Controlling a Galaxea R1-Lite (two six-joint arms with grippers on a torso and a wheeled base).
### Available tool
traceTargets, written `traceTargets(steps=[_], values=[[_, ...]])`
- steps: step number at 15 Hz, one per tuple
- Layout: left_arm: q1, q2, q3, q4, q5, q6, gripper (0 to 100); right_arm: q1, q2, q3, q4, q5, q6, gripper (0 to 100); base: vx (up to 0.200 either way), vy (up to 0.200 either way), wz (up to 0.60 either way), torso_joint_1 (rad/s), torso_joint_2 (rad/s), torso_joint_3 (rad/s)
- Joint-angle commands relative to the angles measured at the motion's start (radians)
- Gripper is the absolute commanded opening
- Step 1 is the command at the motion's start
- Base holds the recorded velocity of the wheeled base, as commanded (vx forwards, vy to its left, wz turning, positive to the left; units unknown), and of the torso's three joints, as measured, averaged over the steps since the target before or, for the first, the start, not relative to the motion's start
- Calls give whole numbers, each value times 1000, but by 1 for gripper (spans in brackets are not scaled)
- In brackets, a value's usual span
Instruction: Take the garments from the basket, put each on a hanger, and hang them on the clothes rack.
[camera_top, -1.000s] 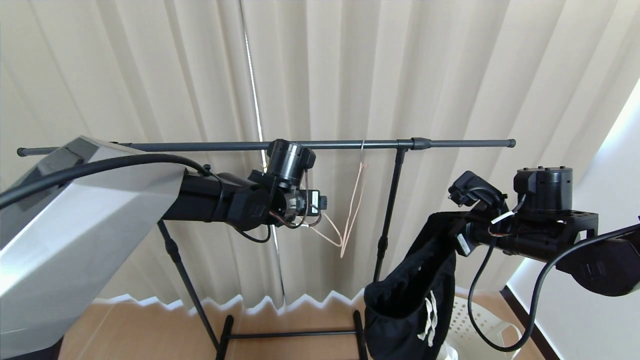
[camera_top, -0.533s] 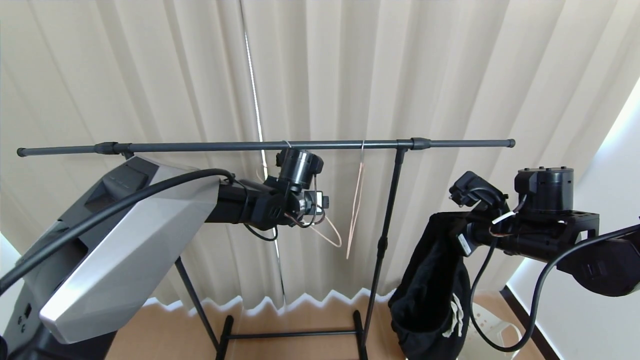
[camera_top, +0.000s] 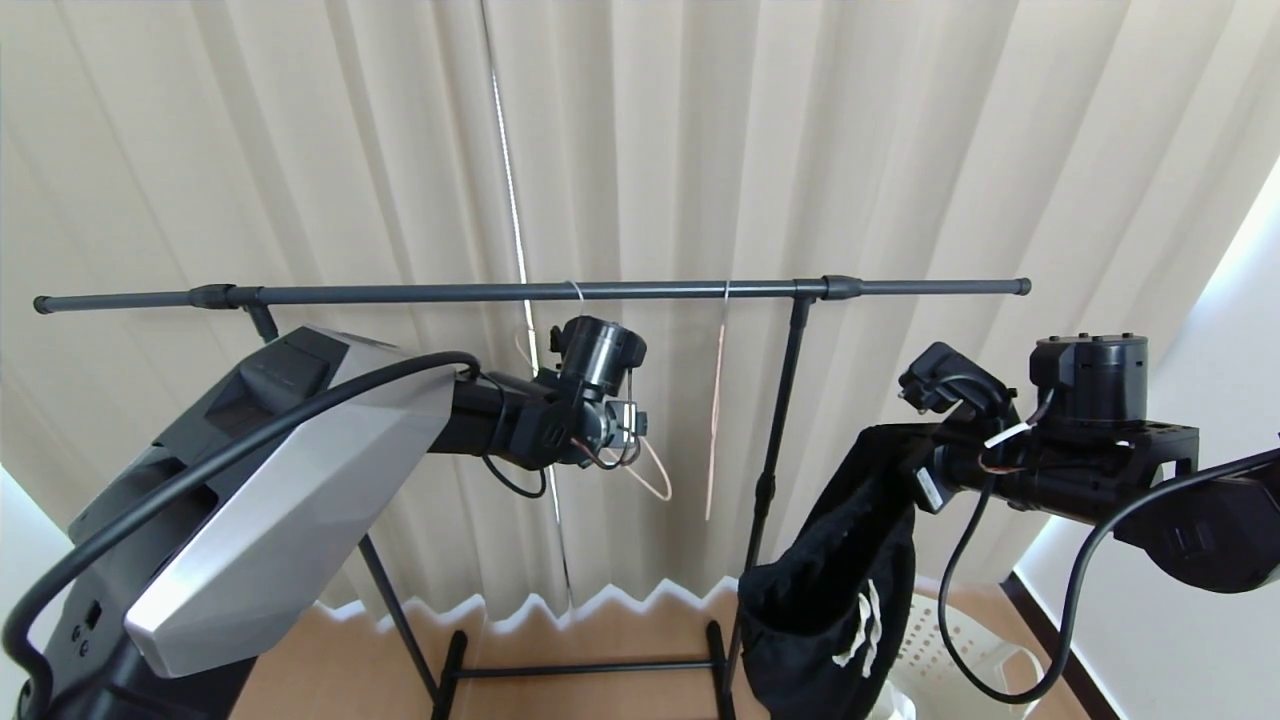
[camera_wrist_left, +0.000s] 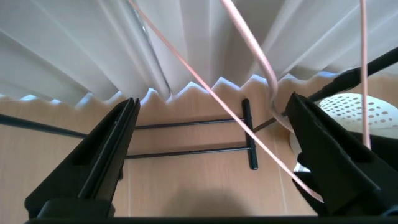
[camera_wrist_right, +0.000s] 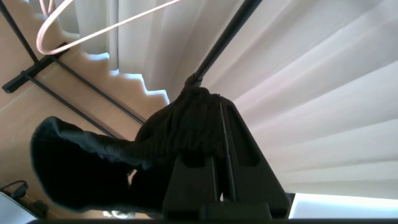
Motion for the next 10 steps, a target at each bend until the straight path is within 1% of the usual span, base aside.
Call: traceTargets(steps=[1, 3, 10], values=[[1, -7, 23, 1, 8, 1, 100, 0, 2, 0, -1, 0, -1, 0, 0, 0, 0, 0, 0, 0], [6, -18, 53, 1, 8, 2, 100, 0, 2, 0, -1, 0, 0, 0, 0, 0, 0, 0, 0, 0], [12, -21, 45, 0, 8, 10, 100, 2, 2, 2, -1, 0, 0, 0, 0, 0, 0, 0, 0, 0]])
